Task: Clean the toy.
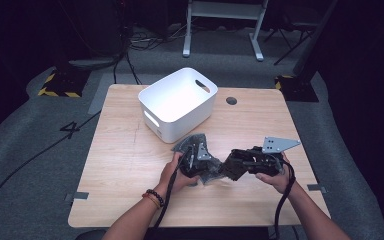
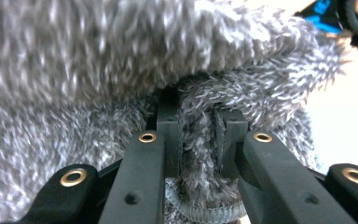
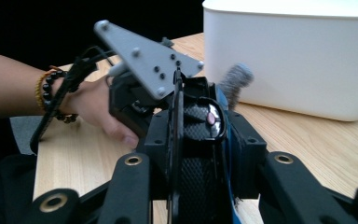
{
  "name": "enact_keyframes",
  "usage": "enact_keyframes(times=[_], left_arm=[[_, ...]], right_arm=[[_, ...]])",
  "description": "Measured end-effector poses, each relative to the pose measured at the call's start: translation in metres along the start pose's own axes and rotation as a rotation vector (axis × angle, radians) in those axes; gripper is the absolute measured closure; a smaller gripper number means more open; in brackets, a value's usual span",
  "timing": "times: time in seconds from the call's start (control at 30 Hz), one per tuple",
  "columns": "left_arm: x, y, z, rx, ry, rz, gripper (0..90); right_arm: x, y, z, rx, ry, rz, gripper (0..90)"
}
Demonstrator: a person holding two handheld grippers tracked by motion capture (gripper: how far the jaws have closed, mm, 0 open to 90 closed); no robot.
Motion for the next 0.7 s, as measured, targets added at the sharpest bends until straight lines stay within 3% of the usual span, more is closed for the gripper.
enact_keyframes(times=[0.1,0.23,0.33,0.47,0.6,0.7], left_arm=[[0.003,-0.01,-0.003,-0.018,-0.019,0.071,76.5],[0.01,-0.017,-0.007,-0.07,-0.029,0.082,76.5],[0.019,-0.02,-0.011,-0.081,-0.066,0.126,76.5],[0.024,-0.023,-0.011,-0.102,-0.071,0.14,76.4],[0.023,-0.023,-0.009,-0.122,-0.051,0.124,76.3],[0.024,-0.023,-0.009,-0.131,-0.045,0.123,76.2]], right_arm=[[-0.003,0.002,0.0,0.005,0.003,-0.016,66.1],[-0.006,0.005,0.005,0.036,0.052,-0.004,66.1],[-0.006,0.004,0.011,0.048,0.077,0.008,66.2],[-0.004,0.001,0.015,0.025,0.068,0.005,66.1],[-0.008,0.0,0.025,0.053,0.136,0.001,66.0],[-0.006,0.0,0.026,0.057,0.142,-0.004,65.9]])
Point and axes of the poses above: each handheld gripper's, and its own axes: x roughly backward along the jaws, z roughly out of its underside, y roughly to its left, the point moved 6 cm from there along -x, roughly forward along the jaws, and after that the axes turned 10 degrees about x, right-handed, at the moved point
